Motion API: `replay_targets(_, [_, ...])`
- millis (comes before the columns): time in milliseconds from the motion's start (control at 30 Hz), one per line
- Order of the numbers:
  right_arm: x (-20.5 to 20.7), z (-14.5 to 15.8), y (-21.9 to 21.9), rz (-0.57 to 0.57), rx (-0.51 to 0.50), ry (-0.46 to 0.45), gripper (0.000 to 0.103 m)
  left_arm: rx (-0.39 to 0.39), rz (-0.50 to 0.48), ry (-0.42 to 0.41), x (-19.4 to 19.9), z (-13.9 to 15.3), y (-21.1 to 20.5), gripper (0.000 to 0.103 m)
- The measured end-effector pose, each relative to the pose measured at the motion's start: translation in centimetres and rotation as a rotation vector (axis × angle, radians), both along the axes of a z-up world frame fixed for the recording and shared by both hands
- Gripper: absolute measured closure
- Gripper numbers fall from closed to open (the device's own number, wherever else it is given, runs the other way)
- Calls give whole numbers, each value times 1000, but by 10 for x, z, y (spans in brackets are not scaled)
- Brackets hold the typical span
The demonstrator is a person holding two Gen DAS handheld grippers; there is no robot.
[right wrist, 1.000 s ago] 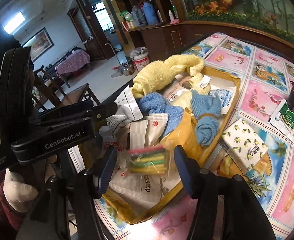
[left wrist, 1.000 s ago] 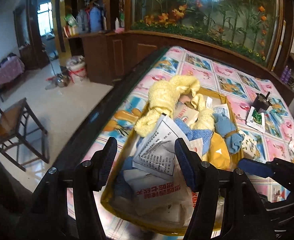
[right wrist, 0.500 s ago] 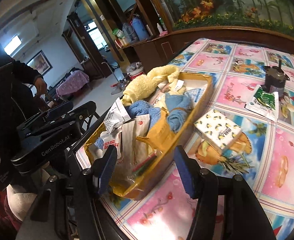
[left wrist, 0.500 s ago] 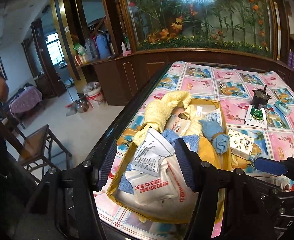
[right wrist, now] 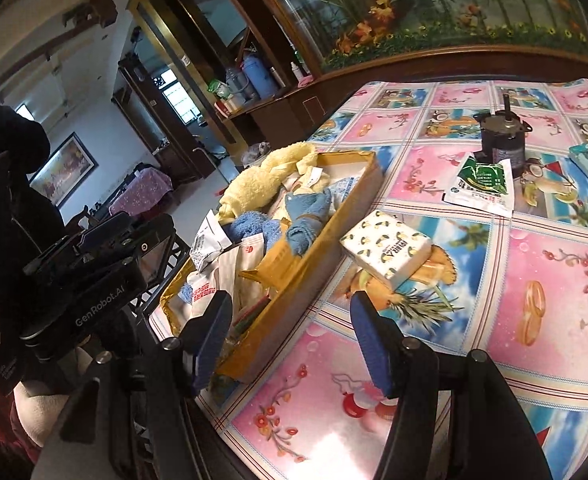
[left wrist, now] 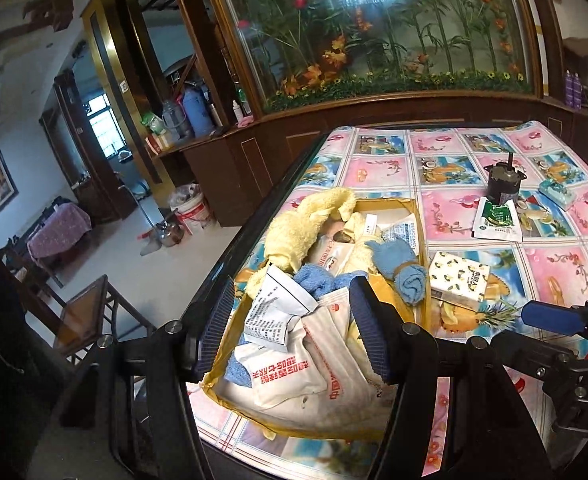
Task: Organize soft objects
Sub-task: 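Withdraw both grippers from the box toward the lemon-print tissue box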
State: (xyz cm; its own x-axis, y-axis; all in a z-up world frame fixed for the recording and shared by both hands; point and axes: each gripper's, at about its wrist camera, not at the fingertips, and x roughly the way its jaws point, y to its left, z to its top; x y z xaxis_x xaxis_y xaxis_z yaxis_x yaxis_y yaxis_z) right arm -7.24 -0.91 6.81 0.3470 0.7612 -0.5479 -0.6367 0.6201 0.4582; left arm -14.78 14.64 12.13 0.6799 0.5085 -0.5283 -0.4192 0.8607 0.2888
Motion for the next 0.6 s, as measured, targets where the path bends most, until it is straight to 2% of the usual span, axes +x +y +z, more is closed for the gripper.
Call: replay_targets(600, [14,-20,-24,-43,15,66,41,17,-14,87,20,-22,-13,42])
